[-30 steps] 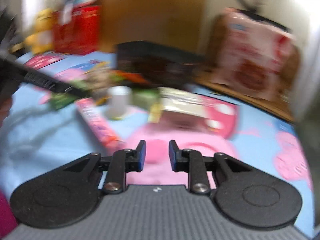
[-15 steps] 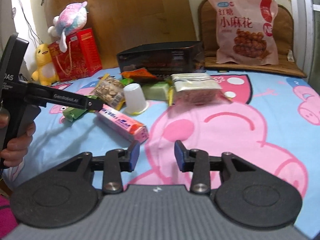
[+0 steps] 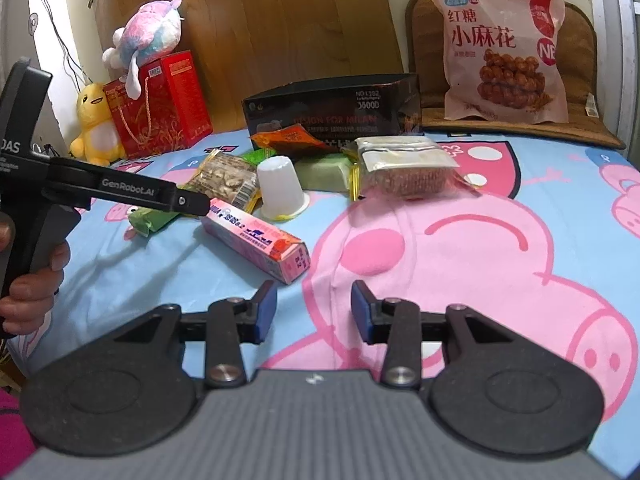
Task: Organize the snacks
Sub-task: 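Lift the pink wafer box with the left gripper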
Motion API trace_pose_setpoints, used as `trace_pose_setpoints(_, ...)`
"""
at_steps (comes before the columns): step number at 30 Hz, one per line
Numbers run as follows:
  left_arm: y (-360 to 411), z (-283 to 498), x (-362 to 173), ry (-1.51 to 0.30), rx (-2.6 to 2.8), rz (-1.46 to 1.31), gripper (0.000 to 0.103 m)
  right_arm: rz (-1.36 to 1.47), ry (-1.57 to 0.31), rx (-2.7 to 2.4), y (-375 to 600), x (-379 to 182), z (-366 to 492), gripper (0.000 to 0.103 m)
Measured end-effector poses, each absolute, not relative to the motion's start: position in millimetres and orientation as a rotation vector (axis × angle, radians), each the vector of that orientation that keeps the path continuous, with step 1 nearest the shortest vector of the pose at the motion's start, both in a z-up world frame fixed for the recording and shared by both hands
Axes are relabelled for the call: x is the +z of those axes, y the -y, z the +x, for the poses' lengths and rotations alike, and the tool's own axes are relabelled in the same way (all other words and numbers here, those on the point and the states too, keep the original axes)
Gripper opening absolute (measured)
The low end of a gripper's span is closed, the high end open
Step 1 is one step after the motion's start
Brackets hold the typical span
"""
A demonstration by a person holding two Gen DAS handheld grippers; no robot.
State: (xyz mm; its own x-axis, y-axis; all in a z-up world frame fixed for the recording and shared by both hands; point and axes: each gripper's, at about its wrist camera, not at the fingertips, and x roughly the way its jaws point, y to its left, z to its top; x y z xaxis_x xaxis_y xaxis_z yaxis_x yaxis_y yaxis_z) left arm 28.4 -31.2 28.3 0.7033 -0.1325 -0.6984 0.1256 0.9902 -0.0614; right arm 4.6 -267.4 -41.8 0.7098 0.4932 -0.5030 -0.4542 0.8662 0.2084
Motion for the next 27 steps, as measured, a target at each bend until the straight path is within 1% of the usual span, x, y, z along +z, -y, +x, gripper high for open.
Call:
trace_pose_setpoints(13, 23, 23, 30, -0.747, -0.157, -0.010, 0.063, 0.040, -0.572, 0.506, 262, -41, 8, 0.045)
trace_pose_setpoints(14, 23, 22, 30, -0.742, -0.155, -0.004, 0.063, 0.040, -0.572, 0.505, 262, -42, 9, 0.047)
trace_pose_setpoints(15, 24, 21, 30, -0.737, -0.151, 0.003, 0.063, 0.042, -0.573, 0.504, 262, -42, 9, 0.051)
trace_pose_setpoints(22, 24, 22, 25, -0.746, -0.145, 0.018, 0.063, 0.052, -0.577, 0.498, 262, -45, 11, 0.052)
trace_pose_setpoints(24, 22, 24, 23, -0.756, -0.145, 0.006, 0.063, 0.053, -0.575, 0.497, 262, -46, 10, 0.055)
trace_pose_setpoints(27, 18, 25, 22, -0.763, -0.151, -0.013, 0.063, 0.049, -0.571, 0.496, 261, -47, 9, 0.056)
